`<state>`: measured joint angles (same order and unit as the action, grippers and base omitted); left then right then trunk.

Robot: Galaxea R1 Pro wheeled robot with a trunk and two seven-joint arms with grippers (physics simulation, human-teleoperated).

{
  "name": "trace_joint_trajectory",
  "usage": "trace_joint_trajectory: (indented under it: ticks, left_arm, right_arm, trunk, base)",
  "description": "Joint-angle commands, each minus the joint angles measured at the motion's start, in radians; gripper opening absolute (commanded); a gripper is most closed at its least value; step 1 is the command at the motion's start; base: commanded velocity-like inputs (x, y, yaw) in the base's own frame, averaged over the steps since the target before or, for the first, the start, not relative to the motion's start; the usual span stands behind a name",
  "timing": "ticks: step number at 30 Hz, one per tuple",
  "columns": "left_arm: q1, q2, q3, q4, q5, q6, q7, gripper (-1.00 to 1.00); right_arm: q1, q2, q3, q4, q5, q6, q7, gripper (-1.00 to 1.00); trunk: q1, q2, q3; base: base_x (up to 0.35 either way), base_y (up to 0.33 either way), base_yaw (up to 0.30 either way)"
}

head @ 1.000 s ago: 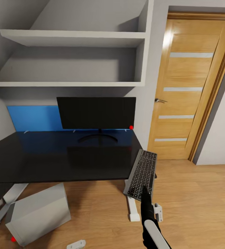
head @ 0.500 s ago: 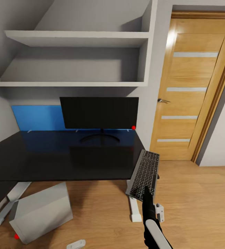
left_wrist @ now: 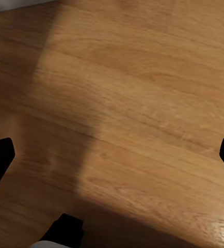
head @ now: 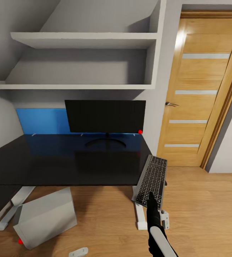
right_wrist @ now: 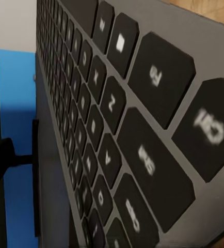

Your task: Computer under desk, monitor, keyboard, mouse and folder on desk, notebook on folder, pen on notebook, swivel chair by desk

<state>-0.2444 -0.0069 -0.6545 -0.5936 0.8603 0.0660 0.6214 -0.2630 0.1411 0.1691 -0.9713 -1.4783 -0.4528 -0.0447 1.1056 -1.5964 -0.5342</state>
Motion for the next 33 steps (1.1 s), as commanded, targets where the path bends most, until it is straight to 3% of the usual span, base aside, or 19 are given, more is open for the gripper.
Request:
trace_joint_trajectory:
  ticks: [1, 33]
  left_arm:
    - [-0.001, 0.001, -0.005, -0.002, 0.002, 0.005, 0.008, 1.0]
    - [-0.001, 0.001, -0.006, 0.016, 0.002, 0.005, 0.008, 1.0]
  right_arm:
    - [-0.001, 0.0, 0.003, -0.001, -0.004, -0.006, -0.004, 1.0]
    - [0.0, 0.002, 0.004, -0.003, -0.005, -0.006, 0.022, 1.0]
  trunk:
    - [0.0, -0.001, -0.001]
    - [0.0, -0.001, -0.001]
  base:
    - [0.0, 0.0, 0.062]
    - [0.0, 0.0, 0.008]
